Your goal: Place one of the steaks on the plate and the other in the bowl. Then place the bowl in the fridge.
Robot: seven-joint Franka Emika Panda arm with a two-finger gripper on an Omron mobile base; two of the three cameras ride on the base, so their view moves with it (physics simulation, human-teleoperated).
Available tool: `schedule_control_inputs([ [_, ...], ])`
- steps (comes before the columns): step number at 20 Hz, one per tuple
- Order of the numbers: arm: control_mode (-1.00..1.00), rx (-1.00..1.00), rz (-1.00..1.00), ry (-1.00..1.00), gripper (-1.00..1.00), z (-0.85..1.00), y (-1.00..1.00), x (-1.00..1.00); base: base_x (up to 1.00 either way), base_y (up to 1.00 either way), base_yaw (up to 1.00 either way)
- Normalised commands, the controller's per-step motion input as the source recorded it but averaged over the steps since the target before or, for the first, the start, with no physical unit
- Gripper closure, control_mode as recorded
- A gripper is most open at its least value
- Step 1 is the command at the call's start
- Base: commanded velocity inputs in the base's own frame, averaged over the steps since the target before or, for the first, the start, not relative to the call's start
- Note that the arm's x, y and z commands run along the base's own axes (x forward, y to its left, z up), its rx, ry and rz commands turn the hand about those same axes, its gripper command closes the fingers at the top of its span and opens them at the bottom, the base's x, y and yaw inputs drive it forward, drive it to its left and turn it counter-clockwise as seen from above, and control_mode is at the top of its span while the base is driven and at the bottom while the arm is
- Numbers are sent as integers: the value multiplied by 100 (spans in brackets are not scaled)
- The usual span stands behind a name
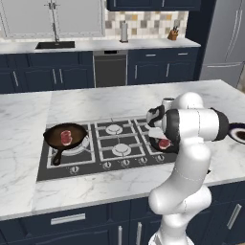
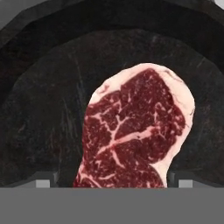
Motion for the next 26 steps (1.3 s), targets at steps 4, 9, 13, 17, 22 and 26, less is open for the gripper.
schedule_control_inputs([
  [4, -100, 0, -15, 4, 100, -100, 4, -10, 0, 0, 0],
  [9, -100, 5, -4, 9, 100, -29, 0, -1, 0, 0, 0],
  [13, -100, 0, 0, -11, 100, 24, -13, -21, 0, 0, 0],
  [17, -100, 3, 0, -8, 100, 83, -81, -43, 0, 0, 0],
  [22, -100, 4, 0, -1, 100, 43, -100, -56, 0, 0, 0],
  [26, -100, 3, 0, 4, 100, 9, -100, -1, 0, 0, 0],
])
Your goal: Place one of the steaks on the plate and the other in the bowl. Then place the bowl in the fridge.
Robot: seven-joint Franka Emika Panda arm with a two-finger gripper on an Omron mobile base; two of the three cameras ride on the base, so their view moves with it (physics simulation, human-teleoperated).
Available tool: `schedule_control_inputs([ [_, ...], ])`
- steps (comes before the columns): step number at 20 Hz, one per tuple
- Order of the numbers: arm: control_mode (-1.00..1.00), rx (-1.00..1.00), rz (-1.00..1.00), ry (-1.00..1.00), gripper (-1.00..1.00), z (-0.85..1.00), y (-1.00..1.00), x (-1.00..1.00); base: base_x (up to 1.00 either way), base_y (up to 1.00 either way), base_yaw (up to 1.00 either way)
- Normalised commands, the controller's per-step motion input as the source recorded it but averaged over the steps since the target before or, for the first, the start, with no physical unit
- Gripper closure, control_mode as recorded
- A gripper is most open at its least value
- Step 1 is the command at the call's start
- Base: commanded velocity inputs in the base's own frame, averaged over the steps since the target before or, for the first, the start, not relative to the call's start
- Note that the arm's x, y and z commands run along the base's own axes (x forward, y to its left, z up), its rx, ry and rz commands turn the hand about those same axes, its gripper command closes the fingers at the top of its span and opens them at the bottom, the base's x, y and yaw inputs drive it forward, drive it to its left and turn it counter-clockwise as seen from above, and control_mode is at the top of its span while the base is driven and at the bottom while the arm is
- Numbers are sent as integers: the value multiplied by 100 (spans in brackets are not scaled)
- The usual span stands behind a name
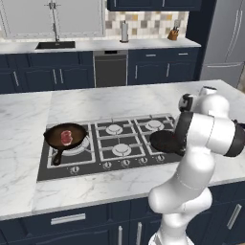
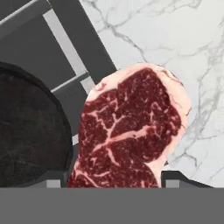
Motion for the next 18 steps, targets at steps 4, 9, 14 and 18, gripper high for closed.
schedule_control_inputs([
  [4, -100, 8, 0, 5, 100, 0, -100, 3, 0, 0, 0],
  [9, -100, 11, 2, 8, 100, 2, -100, 21, 0, 0, 0],
  [14, -100, 5, 1, 7, 100, 2, -100, 43, 0, 0, 0],
  [18, -100, 0, 2, 1, 100, 0, -93, 33, 0, 0, 0],
])
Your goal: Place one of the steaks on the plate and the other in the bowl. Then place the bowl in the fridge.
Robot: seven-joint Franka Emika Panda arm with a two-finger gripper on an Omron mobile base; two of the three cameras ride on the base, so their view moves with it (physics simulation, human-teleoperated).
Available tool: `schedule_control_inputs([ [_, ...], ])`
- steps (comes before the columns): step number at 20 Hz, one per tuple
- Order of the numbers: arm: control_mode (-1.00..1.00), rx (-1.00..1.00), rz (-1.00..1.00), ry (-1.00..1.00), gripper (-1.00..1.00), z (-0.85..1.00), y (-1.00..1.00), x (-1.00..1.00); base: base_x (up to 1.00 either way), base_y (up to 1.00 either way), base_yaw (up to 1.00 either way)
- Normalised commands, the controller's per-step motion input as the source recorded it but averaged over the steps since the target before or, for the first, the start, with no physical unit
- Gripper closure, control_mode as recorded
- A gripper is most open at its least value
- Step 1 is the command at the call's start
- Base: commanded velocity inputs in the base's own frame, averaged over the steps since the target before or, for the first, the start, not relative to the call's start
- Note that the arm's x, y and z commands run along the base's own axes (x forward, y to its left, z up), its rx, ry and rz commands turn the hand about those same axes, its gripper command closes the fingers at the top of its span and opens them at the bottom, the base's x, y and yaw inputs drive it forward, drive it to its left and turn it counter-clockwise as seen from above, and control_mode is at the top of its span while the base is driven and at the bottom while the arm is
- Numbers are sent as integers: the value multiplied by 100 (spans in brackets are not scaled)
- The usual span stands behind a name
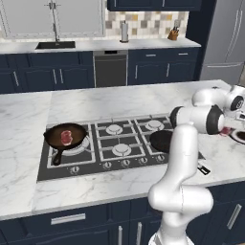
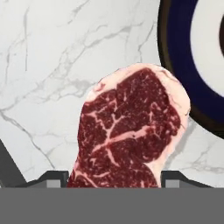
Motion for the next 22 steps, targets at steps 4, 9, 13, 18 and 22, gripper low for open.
schedule_control_inputs([
  [4, -100, -4, 2, -4, 100, 0, 21, -24, 0, 0, 0],
  [9, -100, -13, 0, -9, 100, -1, 67, -60, 0, 0, 0],
  [13, -100, -50, 1, -13, 100, -66, 82, -50, 0, 0, 0],
  [18, -100, -32, 0, -12, 100, -9, 24, -42, 0, 0, 0],
  [22, -100, 0, 0, 0, 100, 30, -74, -6, 0, 0, 0],
])
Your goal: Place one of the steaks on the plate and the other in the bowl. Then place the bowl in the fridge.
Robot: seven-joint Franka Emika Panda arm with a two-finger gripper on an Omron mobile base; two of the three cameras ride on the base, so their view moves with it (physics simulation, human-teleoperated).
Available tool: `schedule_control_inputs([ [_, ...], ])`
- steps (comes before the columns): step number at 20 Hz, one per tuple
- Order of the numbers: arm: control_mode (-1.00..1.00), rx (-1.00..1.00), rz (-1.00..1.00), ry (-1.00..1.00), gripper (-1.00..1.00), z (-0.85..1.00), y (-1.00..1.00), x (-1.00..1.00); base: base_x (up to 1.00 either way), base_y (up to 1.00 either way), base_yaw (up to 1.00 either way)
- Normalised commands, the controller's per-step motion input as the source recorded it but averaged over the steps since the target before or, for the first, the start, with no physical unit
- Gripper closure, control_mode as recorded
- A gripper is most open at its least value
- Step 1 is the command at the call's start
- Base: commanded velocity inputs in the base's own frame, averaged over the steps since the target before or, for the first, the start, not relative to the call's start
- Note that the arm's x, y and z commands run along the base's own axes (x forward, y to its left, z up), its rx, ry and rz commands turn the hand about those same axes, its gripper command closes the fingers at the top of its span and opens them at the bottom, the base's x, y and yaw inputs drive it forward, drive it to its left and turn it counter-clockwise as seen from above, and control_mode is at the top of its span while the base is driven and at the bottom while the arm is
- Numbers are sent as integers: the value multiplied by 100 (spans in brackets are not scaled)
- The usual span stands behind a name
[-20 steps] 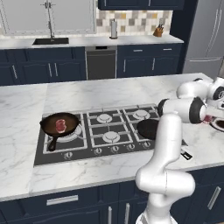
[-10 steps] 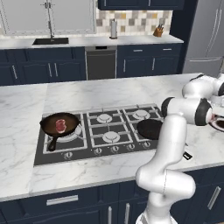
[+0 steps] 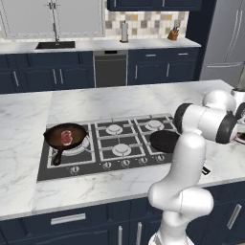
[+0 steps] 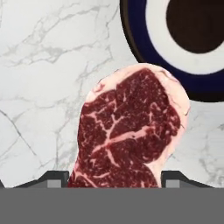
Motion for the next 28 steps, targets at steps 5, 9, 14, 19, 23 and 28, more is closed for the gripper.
schedule_control_inputs([
  [5, -100, 10, 0, 3, 100, 34, -76, 8, 0, 0, 0],
  [9, -100, 10, 2, 5, 100, 25, -55, 41, 0, 0, 0],
  [14, -100, 0, 1, 0, 100, 0, -20, 25, 0, 0, 0],
  [19, -100, 0, 0, 0, 100, -15, 10, 5, 0, 0, 0],
  [23, -100, 0, 0, 0, 100, -16, -3, 23, 0, 0, 0],
  [28, -100, 0, 0, 0, 100, -23, -10, 15, 0, 0, 0],
])
